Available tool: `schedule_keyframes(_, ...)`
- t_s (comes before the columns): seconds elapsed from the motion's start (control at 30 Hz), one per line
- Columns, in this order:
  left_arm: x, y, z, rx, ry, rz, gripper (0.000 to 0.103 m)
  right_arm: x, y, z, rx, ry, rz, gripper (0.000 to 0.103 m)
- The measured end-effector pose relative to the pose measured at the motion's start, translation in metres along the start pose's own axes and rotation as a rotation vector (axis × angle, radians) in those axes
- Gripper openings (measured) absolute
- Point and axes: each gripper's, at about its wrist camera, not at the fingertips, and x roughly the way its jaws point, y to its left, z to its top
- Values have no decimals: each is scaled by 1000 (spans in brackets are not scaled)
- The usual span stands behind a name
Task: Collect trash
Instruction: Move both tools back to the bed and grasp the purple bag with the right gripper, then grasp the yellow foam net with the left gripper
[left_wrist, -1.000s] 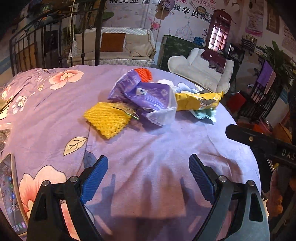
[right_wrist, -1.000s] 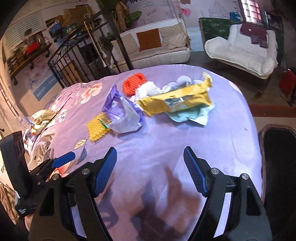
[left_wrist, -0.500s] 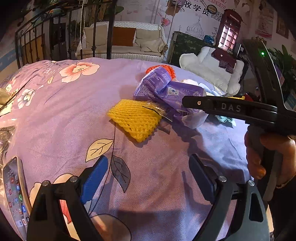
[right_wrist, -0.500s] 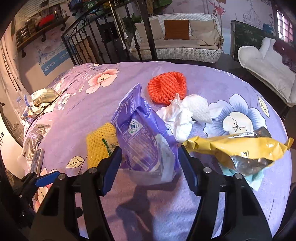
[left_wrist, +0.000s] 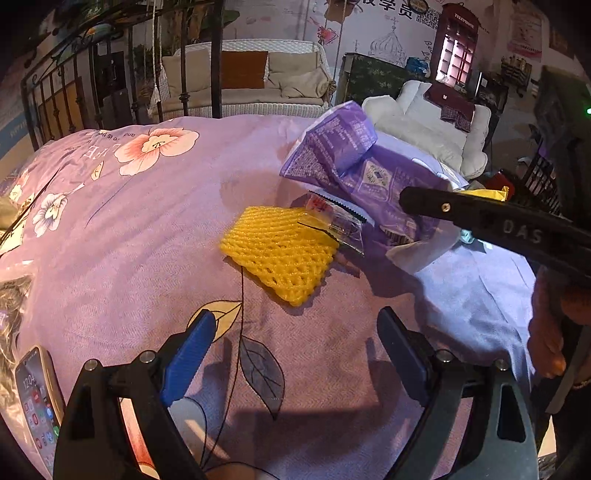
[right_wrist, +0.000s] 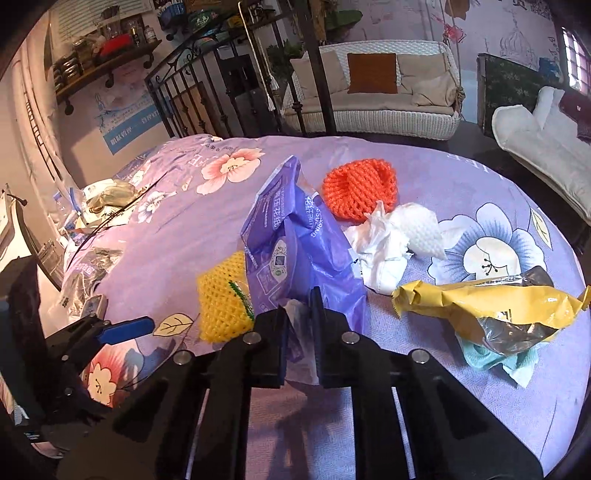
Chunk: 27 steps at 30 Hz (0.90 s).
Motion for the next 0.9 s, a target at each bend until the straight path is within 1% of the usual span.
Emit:
schedule_keyframes(0.1,10,-3,7,28,11,13,88,-15,3,1,8,-37,4,10)
schedule_keyframes(0.2,26,-10,17,90,34,52,88,-29,2,2,25,-64,7,9)
schedule_keyframes(0.3,48,-15,24,148,76,78,83,-38,2,0,22,-89,-13,9)
schedule_keyframes(0.37,60,-17,26,176,108,88,69,-41,1,-2,24,-97,-26,8)
schedule_keyframes(0.4,62,-17,27,177,107,83,66,-43,0,-3,27,-103,-32,8)
schedule_keyframes(0.47,63,-17,29,171,96,67,52,-47,-3,-5,40,-113,-32,8)
schedule_keyframes(0.5,64,-18,29,166,97,58,48,-50,-4,-6,51,-119,-27,8)
schedule_keyframes(0.57,62,-17,29,157,93,43,32,-56,-6,-9,58,-126,-25,8)
schedule_keyframes(0.6,62,-17,29,157,91,43,27,-59,-6,-10,59,-131,-24,8)
schedule_keyframes(0.63,60,-17,28,155,90,42,18,-63,-6,-11,62,-138,-21,8)
schedule_keyframes(0.73,53,-13,26,129,74,32,11,-74,-2,-15,61,-163,-23,8)
schedule_keyframes(0.87,34,-9,17,91,38,28,11,-90,1,-22,64,-194,-20,8)
schedule_keyframes(0.9,28,-9,15,99,21,46,11,-94,1,-24,69,-200,-20,8)
